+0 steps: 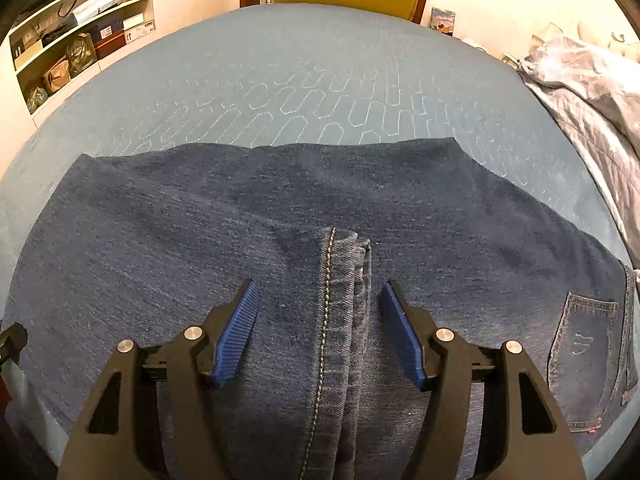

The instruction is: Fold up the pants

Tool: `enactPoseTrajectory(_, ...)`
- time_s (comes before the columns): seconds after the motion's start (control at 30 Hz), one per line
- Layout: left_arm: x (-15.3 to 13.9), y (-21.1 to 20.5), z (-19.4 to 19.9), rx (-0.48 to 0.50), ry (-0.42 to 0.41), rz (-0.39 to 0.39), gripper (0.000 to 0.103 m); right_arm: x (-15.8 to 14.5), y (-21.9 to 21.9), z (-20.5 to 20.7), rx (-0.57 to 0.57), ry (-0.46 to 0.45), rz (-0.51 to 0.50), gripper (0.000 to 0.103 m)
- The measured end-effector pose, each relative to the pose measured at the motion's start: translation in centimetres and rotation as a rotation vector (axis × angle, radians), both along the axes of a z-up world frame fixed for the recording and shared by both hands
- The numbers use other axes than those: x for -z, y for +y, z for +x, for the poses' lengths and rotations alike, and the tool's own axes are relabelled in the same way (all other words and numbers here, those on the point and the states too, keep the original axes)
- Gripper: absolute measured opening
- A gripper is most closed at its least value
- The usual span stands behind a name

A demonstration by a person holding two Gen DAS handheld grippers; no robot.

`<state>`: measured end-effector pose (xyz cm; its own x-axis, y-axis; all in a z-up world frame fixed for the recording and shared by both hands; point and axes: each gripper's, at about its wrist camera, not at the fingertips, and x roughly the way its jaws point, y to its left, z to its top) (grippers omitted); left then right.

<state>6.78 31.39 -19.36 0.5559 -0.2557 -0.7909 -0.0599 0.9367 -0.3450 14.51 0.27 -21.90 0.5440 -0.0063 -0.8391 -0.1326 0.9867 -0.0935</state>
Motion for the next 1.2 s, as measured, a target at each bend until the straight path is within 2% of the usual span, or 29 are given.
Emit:
enactPoseTrajectory(0.27, 0.2, -1.7, -0.1, 0.033, -0.025, 0.123, 0.048, 0.2, -1.0, 0.1, -0.009, 0.001, 0.017, 0.065)
enactPoseTrajectory(0.5, 0.5, -1.2, -0.2, 0.029, -0.032, 0.102, 0.049, -1.0, -4.6, -1.9, 0.055, -0.011, 0.037, 0.066)
enactPoseTrajectory(0.63, 0.5, -1.1, -0.2, 0.024, -0.037, 0.103, 0.049, -1.4, -4.3, -4.2, 0.033, -0.028, -0.053, 0.066)
enactPoseTrajectory(0.7, 0.6, -0.9, -0.3, 0.022, -0.04, 0.094, 0.049, -1.8, -4.5, -4.9, 0.052, -0.03, -0.064, 0.066)
enactPoseTrajectory(0.77, 0.6, -0.8, -0.3, 0.024, -0.04, 0.082, 0.049, -2.9, -4.8, -5.8, 0.075, -0.05, -0.008, 0.066)
enactPoseTrajectory(0.87, 0.6, -0.5, -0.2, 0.023, -0.035, 0.067, 0.049, -5.0, -3.4, -7.0, -0.017, -0.118, 0.068, 0.066)
enactPoseTrajectory(1.03, 0.4, -0.7, -0.2, 0.018, -0.021, 0.074, 0.049, -3.0, -1.6, -6.3, -0.015, -0.027, 0.022, 0.066)
enactPoseTrajectory(1.1, 0.4, -0.9, -0.2, 0.025, -0.024, 0.092, 0.049, -1.5, -1.5, -6.2, -0.005, 0.016, -0.01, 0.066)
enactPoseTrajectory(1.2, -0.7, -1.1, -0.5, 0.019, -0.033, 0.15, 0.049, -0.2, -2.0, -6.4, -0.014, 0.028, 0.018, 0.068)
